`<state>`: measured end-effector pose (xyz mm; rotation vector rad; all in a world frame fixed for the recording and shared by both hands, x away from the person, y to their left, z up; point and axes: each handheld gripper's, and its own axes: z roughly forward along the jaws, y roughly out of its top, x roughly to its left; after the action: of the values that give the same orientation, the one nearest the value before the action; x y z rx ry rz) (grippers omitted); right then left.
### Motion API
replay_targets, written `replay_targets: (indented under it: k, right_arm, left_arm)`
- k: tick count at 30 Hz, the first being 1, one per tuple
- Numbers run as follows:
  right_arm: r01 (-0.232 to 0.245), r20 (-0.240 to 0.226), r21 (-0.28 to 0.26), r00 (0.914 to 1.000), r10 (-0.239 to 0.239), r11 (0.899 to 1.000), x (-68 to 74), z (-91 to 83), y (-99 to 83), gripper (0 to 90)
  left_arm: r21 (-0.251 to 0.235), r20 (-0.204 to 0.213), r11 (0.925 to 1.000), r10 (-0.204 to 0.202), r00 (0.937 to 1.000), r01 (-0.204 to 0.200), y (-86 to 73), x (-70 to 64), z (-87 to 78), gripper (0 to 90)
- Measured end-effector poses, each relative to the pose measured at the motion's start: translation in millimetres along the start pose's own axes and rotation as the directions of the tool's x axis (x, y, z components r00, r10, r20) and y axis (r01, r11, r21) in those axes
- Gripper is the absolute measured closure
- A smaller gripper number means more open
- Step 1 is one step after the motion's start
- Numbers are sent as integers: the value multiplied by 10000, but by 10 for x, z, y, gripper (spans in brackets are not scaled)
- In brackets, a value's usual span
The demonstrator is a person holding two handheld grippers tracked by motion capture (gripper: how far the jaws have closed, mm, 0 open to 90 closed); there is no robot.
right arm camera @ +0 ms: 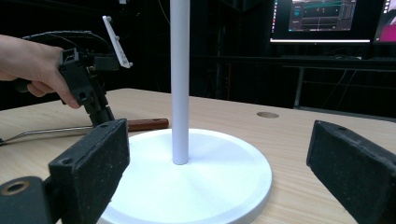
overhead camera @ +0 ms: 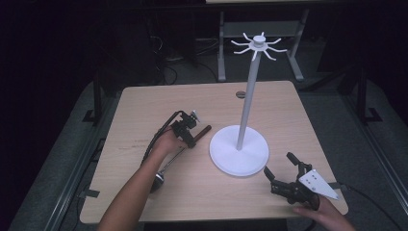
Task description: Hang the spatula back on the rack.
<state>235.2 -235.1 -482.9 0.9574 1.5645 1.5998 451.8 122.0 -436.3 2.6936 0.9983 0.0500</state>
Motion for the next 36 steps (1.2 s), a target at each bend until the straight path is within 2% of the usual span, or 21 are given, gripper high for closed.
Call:
replay_targets:
  k: [6, 15, 23, 30, 32, 34, 35, 36]
  right_arm:
    - [35, -2, -14, 10000, -35, 10000, -2, 1, -1, 55]
    - [31, -6, -13, 10000, -31, 10000, -2, 1, -1, 55]
    - [36, -2, -15, 10000, -36, 10000, -2, 1, -1, 55]
    - [60, -5, -23, 10000, -60, 10000, -4, 2, -1, 55]
    - [52, -6, -22, 10000, -52, 10000, -4, 2, -1, 55]
    - [66, -5, -25, 10000, -66, 10000, -4, 2, -1, 55]
    - [66, -5, -25, 10000, -66, 10000, -4, 2, -1, 55]
    - [33, -5, -11, 10000, -33, 10000, -2, 1, 0, 55]
  left_arm:
    - [36, -2, 10000, -16, 10000, 16, 4, -15, 1, 704]
    - [-179, -74, 9987, -489, 9988, 487, -22, 2, -4, 731]
    - [-239, -38, 9982, -549, 9985, 548, -33, 7, -15, 733]
    - [-770, 94, 9950, -625, 9980, 630, -69, 24, -112, 733]
    - [-1211, 205, 9896, -760, 9969, 780, -90, 16, -172, 733]
    - [-1611, 275, 9847, -626, 9977, 662, -127, 21, -270, 733]
    - [-1611, 275, 9847, -626, 9977, 662, -127, 21, -270, 734]
    - [-1791, 363, 9816, -612, 9975, 668, -144, 18, -329, 734]
